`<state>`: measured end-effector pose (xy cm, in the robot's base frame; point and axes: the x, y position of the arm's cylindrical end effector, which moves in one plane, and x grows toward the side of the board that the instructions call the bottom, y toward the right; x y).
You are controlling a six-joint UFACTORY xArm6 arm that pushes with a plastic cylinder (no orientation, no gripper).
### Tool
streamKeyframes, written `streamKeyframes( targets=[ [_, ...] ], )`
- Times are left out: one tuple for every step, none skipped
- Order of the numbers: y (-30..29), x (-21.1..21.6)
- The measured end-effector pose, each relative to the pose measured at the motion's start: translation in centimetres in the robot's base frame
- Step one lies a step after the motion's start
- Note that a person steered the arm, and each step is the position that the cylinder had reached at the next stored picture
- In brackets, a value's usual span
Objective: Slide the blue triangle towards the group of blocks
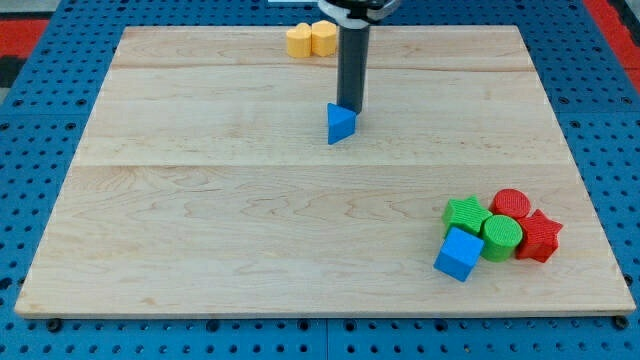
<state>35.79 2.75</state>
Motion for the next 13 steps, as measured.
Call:
streamKeyframes(
  targets=[
    [-0.1,1.1],
    [-0.1,3.8],
    [-1.4,6.9],
    [-3.7,7.2],
    [-4.9,7.1],
    [-8.1,8.1],
    [-12.4,11.4],
    [-12.3,15.0],
    [-11.6,14.0],
    [-10.2,12.6],
    [-5.8,13.0],
    [-3.0,15.8],
    [-1.1,17.4]
  ],
)
